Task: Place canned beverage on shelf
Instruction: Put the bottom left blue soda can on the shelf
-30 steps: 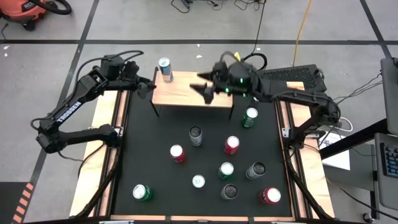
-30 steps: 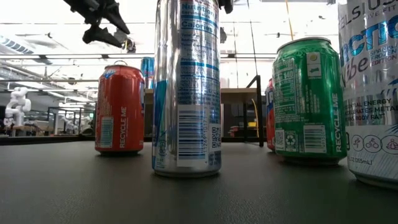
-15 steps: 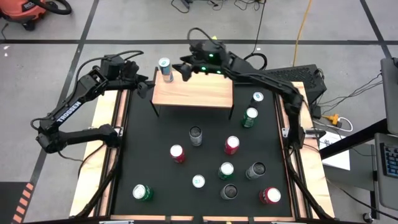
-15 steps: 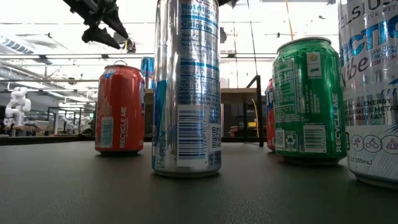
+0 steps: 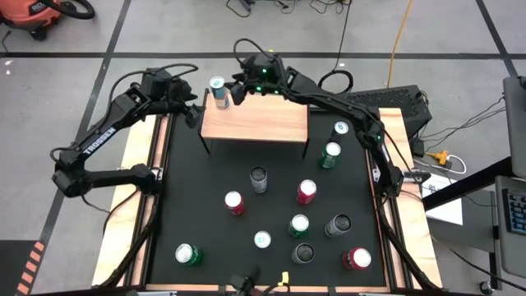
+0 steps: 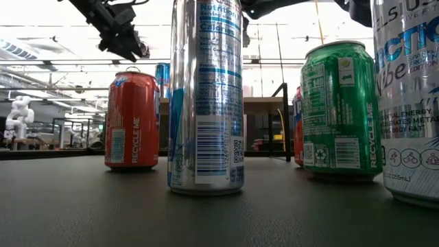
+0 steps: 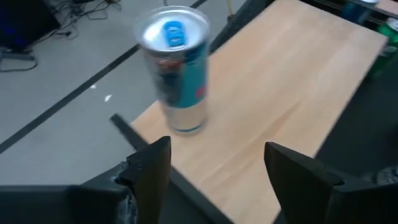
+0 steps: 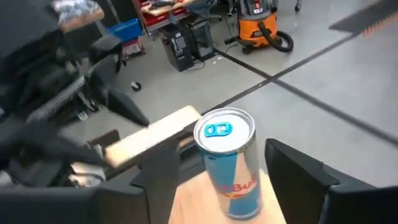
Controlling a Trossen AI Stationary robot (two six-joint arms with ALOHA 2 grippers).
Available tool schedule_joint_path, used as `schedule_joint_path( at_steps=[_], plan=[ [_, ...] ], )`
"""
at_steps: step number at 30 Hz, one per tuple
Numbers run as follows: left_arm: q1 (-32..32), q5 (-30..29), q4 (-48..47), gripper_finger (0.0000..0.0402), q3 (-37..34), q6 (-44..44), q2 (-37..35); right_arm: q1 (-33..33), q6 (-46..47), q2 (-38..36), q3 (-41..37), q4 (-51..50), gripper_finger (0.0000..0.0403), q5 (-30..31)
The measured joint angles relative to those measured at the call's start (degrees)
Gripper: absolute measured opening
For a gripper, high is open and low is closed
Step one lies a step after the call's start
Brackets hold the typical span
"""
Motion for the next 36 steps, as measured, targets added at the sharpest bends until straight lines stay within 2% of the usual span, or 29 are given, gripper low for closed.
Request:
schedule_joint_path(
  at_steps=[4,8,16,21,27,36],
  plan=[
    [2.6,0.1,3.1,0.023,0.0,1.5,0.5,-0.5,-5.1,0.3,0.1,0.9,0.0194,0.2],
    [3.9,0.3,6.4,0.0218,0.0,4.2,3.2,-1.8,-4.3,2.6,0.1,0.6,0.0186,0.2],
    [4.1,1.8,6.6,0.0216,0.0,4.5,8.3,-3.1,-3.8,5.1,0.0,1.0,0.0171,-0.1],
    [4.2,2.2,7.9,0.0216,0.0,5.7,8.5,-3.1,-3.8,6.6,0.0,1.1,0.0155,-0.2],
    [4.8,7.2,7.6,0.0216,0.0,7.6,8.3,-3.0,-3.8,6.7,0.0,1.2,0.0138,0.2],
    [5.1,7.6,8.0,0.0216,0.0,8.9,8.4,-3.0,-3.7,7.5,0.0,1.9,0.0123,0.5]
  ],
)
